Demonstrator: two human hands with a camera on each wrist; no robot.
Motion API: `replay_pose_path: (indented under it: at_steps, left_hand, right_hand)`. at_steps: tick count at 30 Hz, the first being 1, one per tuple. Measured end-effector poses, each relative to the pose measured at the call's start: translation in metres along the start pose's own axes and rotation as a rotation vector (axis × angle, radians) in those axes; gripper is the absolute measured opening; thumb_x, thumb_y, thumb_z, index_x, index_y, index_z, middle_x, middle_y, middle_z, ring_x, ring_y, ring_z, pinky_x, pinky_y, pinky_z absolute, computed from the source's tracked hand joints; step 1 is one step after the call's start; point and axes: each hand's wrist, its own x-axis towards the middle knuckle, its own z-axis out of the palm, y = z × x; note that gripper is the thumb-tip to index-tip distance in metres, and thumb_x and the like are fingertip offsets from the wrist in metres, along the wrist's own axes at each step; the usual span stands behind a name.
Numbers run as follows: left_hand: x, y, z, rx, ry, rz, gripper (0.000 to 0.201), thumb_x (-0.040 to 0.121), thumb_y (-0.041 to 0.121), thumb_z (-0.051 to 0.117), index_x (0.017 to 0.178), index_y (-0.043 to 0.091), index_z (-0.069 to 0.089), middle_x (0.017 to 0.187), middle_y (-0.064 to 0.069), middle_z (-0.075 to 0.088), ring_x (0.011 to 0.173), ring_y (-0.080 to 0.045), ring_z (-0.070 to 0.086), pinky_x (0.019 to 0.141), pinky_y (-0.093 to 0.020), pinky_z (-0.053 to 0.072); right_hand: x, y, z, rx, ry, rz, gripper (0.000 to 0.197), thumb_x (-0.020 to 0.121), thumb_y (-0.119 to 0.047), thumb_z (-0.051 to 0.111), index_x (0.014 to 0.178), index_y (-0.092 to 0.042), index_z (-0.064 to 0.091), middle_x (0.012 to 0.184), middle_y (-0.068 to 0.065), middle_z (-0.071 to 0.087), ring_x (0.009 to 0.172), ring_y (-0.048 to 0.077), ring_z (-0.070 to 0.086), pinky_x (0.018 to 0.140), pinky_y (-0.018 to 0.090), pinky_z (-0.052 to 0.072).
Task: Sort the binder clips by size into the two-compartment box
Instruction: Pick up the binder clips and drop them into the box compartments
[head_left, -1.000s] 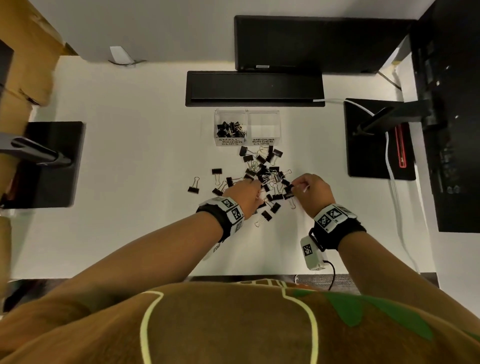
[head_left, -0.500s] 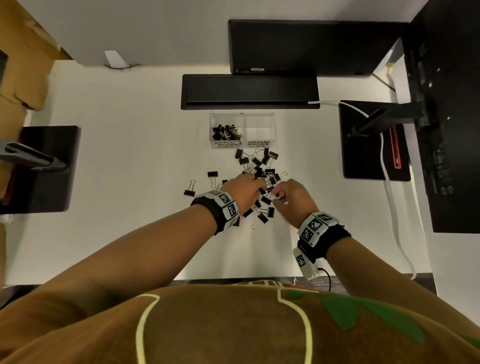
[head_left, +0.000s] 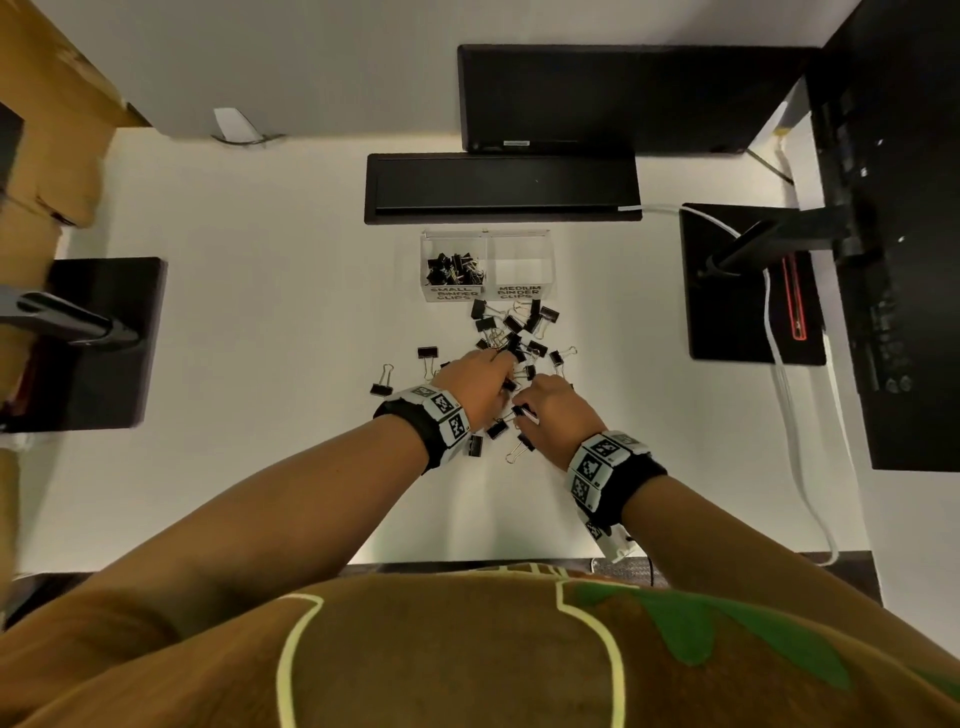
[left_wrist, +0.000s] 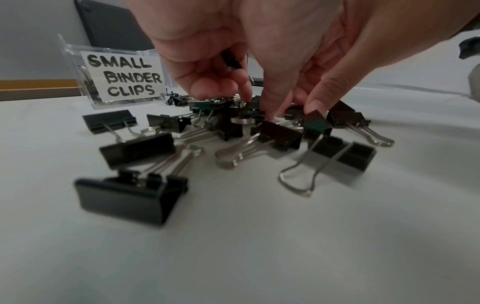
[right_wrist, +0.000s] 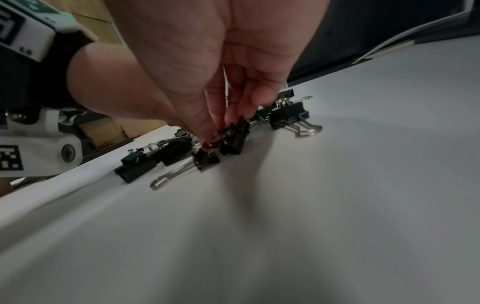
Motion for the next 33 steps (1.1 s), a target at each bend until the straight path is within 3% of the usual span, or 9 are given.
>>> replay_pose_path:
  at_steps: [5, 11, 14, 17, 20, 24, 27, 29, 33]
  left_hand:
    - [-0.003, 0.001, 0.0, 0.011, 0.018, -0.03, 0.029, 0.092, 0.021, 0.049, 0.118, 0.008, 0.047, 0.12, -0.012, 0.054, 0.109, -0.028, 0.052, 0.077, -0.035, 0.045]
    - [-0.002, 0.005, 0.0, 0.025, 0.014, -0.013, 0.025, 0.091, 0.013, 0.047, 0.114, 0.004, 0.047, 0.117, -0.015, 0.054, 0.106, -0.029, 0.051, 0.074, -0.033, 0.04]
    - [-0.004, 0.004, -0.001, 0.022, 0.012, -0.003, 0.028, 0.093, 0.014, 0.044, 0.118, 0.002, 0.045, 0.119, -0.017, 0.054, 0.108, -0.031, 0.051, 0.081, -0.036, 0.043]
    - [-0.007, 0.003, 0.0, 0.013, -0.019, -0.025, 0.035, 0.097, 0.015, 0.041, 0.128, 0.001, 0.04, 0.126, -0.018, 0.051, 0.113, -0.032, 0.049, 0.089, -0.038, 0.042]
    - [-0.009, 0.002, 0.0, -0.013, -0.049, -0.044, 0.036, 0.095, 0.01, 0.04, 0.13, 0.002, 0.036, 0.127, -0.018, 0.049, 0.111, -0.031, 0.05, 0.087, -0.037, 0.043]
    - [-0.014, 0.001, -0.002, -0.05, -0.051, -0.036, 0.028, 0.09, 0.003, 0.042, 0.118, 0.002, 0.04, 0.112, -0.018, 0.053, 0.096, -0.03, 0.052, 0.075, -0.034, 0.039]
    - [-0.02, -0.002, -0.004, -0.126, -0.029, -0.07, 0.016, 0.09, 0.004, 0.042, 0.106, 0.005, 0.041, 0.091, -0.012, 0.052, 0.077, -0.024, 0.048, 0.066, -0.033, 0.039]
    - [-0.021, -0.007, -0.006, -0.169, 0.008, -0.093, 0.013, 0.09, 0.005, 0.042, 0.103, 0.005, 0.042, 0.092, -0.012, 0.055, 0.072, -0.022, 0.047, 0.063, -0.033, 0.04]
    - [-0.017, -0.011, -0.023, -0.276, 0.119, -0.184, 0.015, 0.094, 0.01, 0.042, 0.105, 0.002, 0.048, 0.097, -0.014, 0.058, 0.076, -0.022, 0.049, 0.066, -0.032, 0.039]
  right_hand:
    - [0.002, 0.001, 0.002, 0.09, 0.022, 0.066, 0.019, 0.089, -0.019, 0.059, 0.104, -0.007, 0.058, 0.11, 0.01, 0.052, 0.107, 0.023, 0.045, 0.081, 0.026, 0.038]
    - [-0.001, 0.002, 0.004, 0.113, 0.041, 0.001, 0.008, 0.087, -0.013, 0.06, 0.092, -0.006, 0.058, 0.098, 0.006, 0.052, 0.09, 0.015, 0.042, 0.074, 0.022, 0.032]
    - [-0.002, 0.002, -0.008, 0.177, 0.082, 0.013, 0.006, 0.088, -0.011, 0.058, 0.085, -0.006, 0.06, 0.083, -0.002, 0.05, 0.073, 0.009, 0.044, 0.069, 0.02, 0.035]
    - [0.004, 0.003, -0.032, 0.275, 0.208, 0.133, 0.004, 0.089, -0.014, 0.057, 0.086, -0.017, 0.059, 0.08, -0.01, 0.051, 0.069, -0.003, 0.047, 0.06, 0.01, 0.035]
    - [0.022, -0.002, -0.064, 0.378, 0.319, 0.203, 0.007, 0.09, -0.014, 0.055, 0.094, -0.019, 0.06, 0.083, -0.01, 0.054, 0.069, -0.004, 0.049, 0.057, 0.007, 0.037]
    - [0.058, -0.022, -0.098, 0.405, 0.33, 0.146, 0.013, 0.093, -0.014, 0.053, 0.101, -0.014, 0.063, 0.1, -0.002, 0.061, 0.079, 0.012, 0.064, 0.065, 0.02, 0.055]
    - [0.086, -0.041, -0.11, 0.348, 0.331, 0.074, 0.018, 0.093, -0.013, 0.052, 0.106, -0.014, 0.065, 0.109, 0.001, 0.062, 0.087, 0.015, 0.065, 0.078, 0.029, 0.058]
    - [0.101, -0.053, -0.113, 0.301, 0.334, 0.022, 0.022, 0.092, -0.01, 0.053, 0.11, -0.014, 0.065, 0.112, 0.002, 0.063, 0.091, 0.013, 0.062, 0.086, 0.027, 0.054]
    - [0.116, -0.064, -0.108, 0.306, 0.265, -0.021, 0.032, 0.088, -0.001, 0.05, 0.112, -0.018, 0.064, 0.101, -0.001, 0.056, 0.089, 0.013, 0.055, 0.079, 0.027, 0.053]
